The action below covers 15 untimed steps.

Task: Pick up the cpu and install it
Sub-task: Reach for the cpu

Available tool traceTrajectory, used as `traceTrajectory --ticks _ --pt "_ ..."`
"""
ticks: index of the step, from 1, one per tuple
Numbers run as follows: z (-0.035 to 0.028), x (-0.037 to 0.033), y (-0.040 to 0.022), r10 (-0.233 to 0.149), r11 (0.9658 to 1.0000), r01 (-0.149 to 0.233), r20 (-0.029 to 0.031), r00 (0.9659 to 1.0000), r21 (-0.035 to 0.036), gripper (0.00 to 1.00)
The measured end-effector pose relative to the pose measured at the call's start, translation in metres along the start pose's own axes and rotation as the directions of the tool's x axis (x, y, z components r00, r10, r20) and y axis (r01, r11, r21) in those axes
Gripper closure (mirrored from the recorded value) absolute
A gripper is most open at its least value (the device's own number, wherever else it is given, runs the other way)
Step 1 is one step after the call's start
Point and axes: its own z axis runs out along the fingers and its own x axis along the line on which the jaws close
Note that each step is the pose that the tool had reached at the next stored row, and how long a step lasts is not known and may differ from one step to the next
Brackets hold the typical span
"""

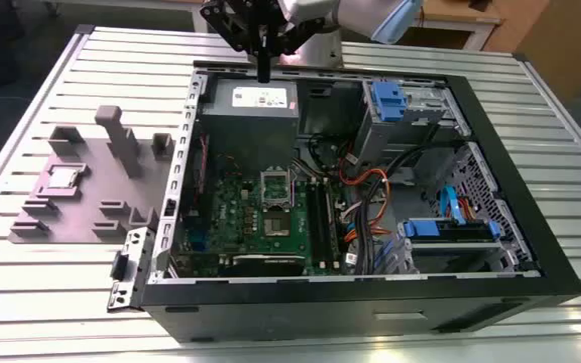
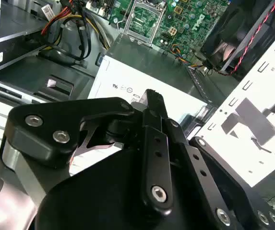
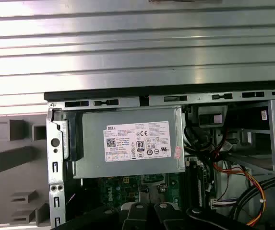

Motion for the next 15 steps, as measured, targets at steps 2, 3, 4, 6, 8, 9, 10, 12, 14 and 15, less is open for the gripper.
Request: traceTrajectory --ticks 2,3,4,6,8,9,10,12,14,15 --pt "0.0000 0.0000 0.0000 0.000 1.0000 0.000 0.0000 1.0000 0.0000 0.89" --pt "0.0000 0.0000 0.0000 0.000 1.0000 0.000 0.0000 1.0000 0.0000 0.89" --pt "0.0000 0.0000 0.0000 0.000 1.0000 0.000 0.0000 1.0000 0.0000 0.89" --pt "-0.0001 0.0004 0.0000 0.000 1.0000 0.000 -0.0001 1.0000 0.0001 0.89" --pt "0.0000 0.0013 -0.0001 0.000 1.0000 0.000 0.0000 1.0000 0.0000 0.89" --pt "0.0000 0.0019 -0.0001 0.000 1.0000 0.000 0.0000 1.0000 0.0000 0.89" --pt "-0.0001 0.0025 -0.0002 0.000 1.0000 0.000 0.0000 1.0000 0.0000 0.89" --pt "-0.0002 0.0041 -0.0003 0.000 1.0000 0.000 0.0000 1.0000 0.0001 0.89" --pt "-0.0001 0.0056 -0.0004 0.000 1.0000 0.000 0.0000 1.0000 0.0000 0.89" --pt "-0.0002 0.0065 -0.0005 0.000 1.0000 0.000 0.0001 1.0000 0.0000 0.89"
